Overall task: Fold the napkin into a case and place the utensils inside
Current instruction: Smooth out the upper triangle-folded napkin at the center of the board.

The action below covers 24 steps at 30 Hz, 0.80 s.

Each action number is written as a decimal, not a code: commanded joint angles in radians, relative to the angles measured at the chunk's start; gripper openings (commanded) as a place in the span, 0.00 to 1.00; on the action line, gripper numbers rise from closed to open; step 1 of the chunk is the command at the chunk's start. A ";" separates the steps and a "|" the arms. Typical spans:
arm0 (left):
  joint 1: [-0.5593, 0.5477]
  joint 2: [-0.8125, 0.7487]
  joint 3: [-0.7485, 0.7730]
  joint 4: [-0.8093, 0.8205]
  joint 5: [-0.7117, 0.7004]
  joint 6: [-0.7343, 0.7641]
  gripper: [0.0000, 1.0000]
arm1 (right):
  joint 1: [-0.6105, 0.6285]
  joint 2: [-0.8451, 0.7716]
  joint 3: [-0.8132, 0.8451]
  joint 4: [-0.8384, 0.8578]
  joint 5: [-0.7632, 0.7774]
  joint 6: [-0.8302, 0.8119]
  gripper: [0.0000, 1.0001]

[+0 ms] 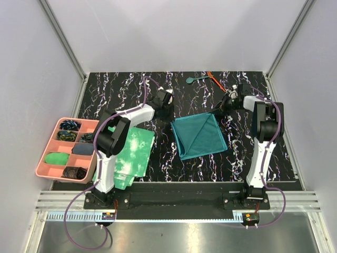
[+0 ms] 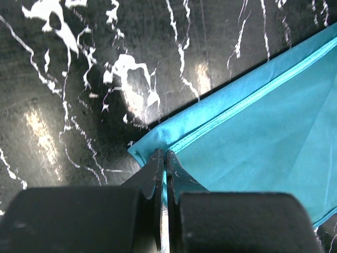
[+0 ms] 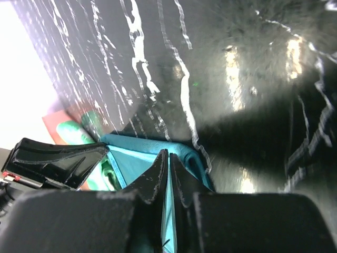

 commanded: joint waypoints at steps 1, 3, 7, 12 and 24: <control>0.007 0.006 0.075 -0.018 -0.002 0.007 0.07 | -0.010 -0.178 0.080 -0.150 0.123 -0.067 0.12; 0.007 -0.005 0.080 -0.018 0.000 0.002 0.21 | -0.010 -0.222 0.074 -0.188 0.151 -0.085 0.14; 0.009 -0.032 0.106 -0.048 0.002 -0.007 0.37 | 0.008 -0.290 0.004 -0.193 0.146 -0.081 0.16; 0.006 -0.071 0.100 -0.064 0.031 -0.042 0.41 | 0.104 -0.369 -0.134 -0.156 0.149 -0.091 0.17; -0.005 -0.068 -0.014 0.048 0.146 -0.102 0.09 | 0.362 -0.432 -0.414 0.174 0.021 0.108 0.15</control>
